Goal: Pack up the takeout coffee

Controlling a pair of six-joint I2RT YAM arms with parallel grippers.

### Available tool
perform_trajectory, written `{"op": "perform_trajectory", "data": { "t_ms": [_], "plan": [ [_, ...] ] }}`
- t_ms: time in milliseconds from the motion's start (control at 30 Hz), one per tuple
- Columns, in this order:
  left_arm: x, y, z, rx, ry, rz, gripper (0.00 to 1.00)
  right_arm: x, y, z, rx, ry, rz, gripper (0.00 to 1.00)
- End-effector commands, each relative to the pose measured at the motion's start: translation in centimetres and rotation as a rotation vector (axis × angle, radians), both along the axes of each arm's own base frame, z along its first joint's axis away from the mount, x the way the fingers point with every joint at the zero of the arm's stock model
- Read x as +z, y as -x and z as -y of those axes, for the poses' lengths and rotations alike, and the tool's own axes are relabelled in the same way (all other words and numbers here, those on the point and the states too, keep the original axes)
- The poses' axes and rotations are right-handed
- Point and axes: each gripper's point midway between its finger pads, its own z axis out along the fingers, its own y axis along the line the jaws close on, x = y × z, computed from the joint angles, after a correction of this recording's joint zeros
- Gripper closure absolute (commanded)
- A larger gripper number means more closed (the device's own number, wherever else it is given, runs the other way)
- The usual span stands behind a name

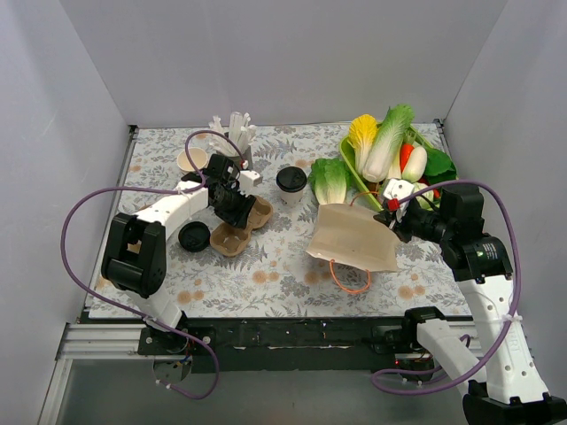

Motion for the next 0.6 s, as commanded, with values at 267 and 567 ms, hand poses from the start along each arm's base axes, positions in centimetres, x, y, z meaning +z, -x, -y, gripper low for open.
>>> {"op": "perform_trajectory", "data": {
  "t_ms": [267,567],
  "plan": [
    [-0.69,0.21,-0.02,0.011,-0.014,-0.011,0.56,-0.55,-0.47,-0.12,-0.005,-0.005,-0.009,0.99],
    [-1.26,-0.31,0.41,0.019,-0.040,-0.004,0.57,-0.70,-0.38,0.01,-0.012,-0.002,-0.008,0.99]
  ]
}}
